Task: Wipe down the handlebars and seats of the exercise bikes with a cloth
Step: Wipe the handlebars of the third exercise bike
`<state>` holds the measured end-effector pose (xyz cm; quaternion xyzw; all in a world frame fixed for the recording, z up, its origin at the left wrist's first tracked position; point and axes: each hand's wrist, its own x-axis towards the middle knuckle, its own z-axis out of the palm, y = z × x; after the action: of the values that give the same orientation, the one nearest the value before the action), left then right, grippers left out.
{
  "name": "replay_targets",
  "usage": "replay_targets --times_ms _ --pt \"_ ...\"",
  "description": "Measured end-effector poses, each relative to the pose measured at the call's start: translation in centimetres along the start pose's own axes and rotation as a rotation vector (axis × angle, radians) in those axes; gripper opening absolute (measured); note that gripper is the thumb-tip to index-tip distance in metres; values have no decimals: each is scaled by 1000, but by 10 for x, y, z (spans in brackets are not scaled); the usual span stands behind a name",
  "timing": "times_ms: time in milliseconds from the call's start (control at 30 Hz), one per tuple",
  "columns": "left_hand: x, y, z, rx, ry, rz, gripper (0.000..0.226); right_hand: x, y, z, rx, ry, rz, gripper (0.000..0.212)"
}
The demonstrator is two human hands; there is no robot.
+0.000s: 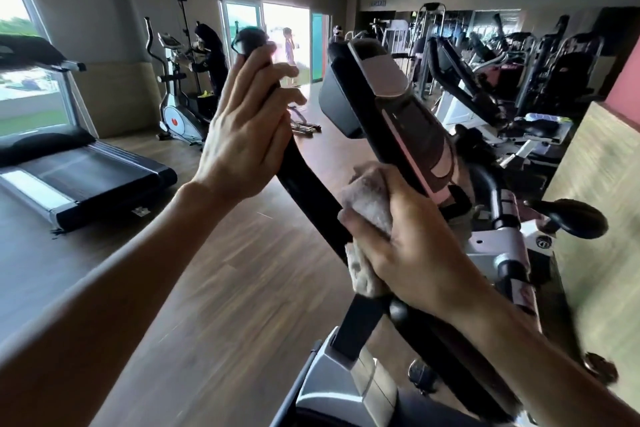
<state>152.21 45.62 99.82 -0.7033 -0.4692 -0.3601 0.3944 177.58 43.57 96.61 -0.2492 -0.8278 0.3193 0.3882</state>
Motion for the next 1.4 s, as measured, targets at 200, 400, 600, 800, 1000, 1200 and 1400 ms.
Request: replay_targets --times_ms 200,400,600,800,1000,1200,1400 --pt "-14 75 5 20 -83 -346 27 -26 -13 -81 268 77 -82 19" --pt "-28 119 24 -35 -131 -480 32 -77 23 -40 -427 -160 -266 79" --pt "-25 124 25 55 -146 -488 37 -89 48 -58 -474 -171 -504 65" --pt "-25 119 24 98 -166 -496 40 -58 43 -41 -544 -265 -371 75" --pt "-24 125 14 110 -279 -519 47 -109 52 -43 -622 -211 -452 85" --pt "-24 132 16 117 -274 -553 49 -151 81 -53 -653 -91 -522 82" --pt "-23 132 20 67 -214 -549 49 -85 40 -34 -631 -182 -262 74"
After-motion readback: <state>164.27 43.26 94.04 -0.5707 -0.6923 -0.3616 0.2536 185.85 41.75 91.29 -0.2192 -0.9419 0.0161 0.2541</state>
